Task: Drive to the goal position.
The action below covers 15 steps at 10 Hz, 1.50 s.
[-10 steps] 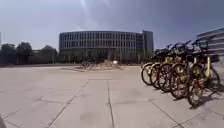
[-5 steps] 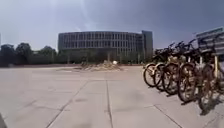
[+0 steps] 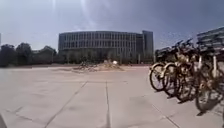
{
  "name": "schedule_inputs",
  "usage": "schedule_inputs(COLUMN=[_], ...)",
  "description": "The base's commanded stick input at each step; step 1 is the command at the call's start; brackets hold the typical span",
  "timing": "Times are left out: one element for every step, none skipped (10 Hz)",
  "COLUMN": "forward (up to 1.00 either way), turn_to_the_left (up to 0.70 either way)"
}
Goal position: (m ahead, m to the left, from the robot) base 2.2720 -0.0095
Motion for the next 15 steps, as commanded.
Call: schedule_inputs(forward=[0.7, 0.7, 0.7, 0.7, 0.7, 0.7, 0.7, 0.7, 0.7, 0.7, 0.7, 0.7, 0.7, 0.7, 0.7], turn_to_the_left=[0.0, 0.0, 0.0, 0.0, 0.0, 0.0, 0.0, 0.0, 0.0, 0.0, 0.0, 0.0, 0.0, 0.0, 0.0])
